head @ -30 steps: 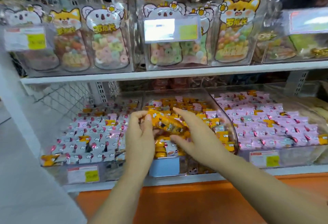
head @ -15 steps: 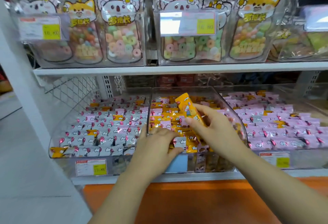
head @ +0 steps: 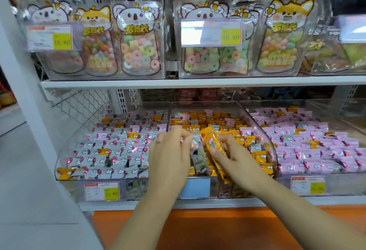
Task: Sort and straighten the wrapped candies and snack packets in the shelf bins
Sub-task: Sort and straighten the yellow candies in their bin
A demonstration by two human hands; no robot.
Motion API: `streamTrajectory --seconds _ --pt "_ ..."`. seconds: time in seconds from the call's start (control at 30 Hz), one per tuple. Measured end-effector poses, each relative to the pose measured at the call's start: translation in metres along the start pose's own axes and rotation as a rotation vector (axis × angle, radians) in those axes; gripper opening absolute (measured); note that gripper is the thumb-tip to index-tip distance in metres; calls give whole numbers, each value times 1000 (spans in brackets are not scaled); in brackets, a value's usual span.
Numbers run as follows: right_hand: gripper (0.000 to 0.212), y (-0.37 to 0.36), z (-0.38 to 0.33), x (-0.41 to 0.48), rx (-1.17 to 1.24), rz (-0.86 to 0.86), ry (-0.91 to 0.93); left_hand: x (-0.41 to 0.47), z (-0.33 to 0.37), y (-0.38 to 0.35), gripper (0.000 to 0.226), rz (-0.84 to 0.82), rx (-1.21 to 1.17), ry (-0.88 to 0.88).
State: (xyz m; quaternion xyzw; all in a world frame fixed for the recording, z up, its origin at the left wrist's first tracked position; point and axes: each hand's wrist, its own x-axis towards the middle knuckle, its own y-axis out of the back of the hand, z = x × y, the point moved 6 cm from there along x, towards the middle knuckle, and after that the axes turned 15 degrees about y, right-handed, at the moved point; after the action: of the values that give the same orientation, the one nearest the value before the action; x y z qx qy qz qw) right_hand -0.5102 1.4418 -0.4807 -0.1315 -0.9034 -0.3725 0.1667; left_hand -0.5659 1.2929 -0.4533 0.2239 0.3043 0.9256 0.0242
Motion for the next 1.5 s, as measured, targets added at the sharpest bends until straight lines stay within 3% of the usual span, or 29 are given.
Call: streamTrajectory --seconds 0.17,0.23,0.3,0.4,0.5,0.6,0.7,0.83,1.0,1.3,1.5 --pt "37 0 0 -2 65 0 -26 7 -24 23 17 127 -412 317" --pt "38 0 1 -2 90 26 -20 9 -33 32 15 202 -491 365" --pt "35 0 3 -2 136 60 -22 11 -37 27 13 145 -485 371" --pt "35 2 3 -2 229 118 -36 11 -33 7 10 -21 -327 278" --pt "37 8 1 1 257 182 -29 8 -27 -9 5 -75 73 72" --pt "25 15 -9 5 323 242 9 3 -25 -18 17 -117 378 -28" --pt "21 21 -17 11 338 271 60 0 -18 -12 21 -120 340 -64" --pt "42 15 -16 16 309 239 65 -1 -18 -9 21 -209 369 -113" --pt "37 3 -10 14 421 218 26 -1 -33 -18 25 -358 530 -47" --pt "22 6 -6 15 141 -14 95 4 -38 -20 16 -356 482 -17" --pt "33 -18 -17 13 -136 -304 202 4 -42 -21 18 -334 430 -23"
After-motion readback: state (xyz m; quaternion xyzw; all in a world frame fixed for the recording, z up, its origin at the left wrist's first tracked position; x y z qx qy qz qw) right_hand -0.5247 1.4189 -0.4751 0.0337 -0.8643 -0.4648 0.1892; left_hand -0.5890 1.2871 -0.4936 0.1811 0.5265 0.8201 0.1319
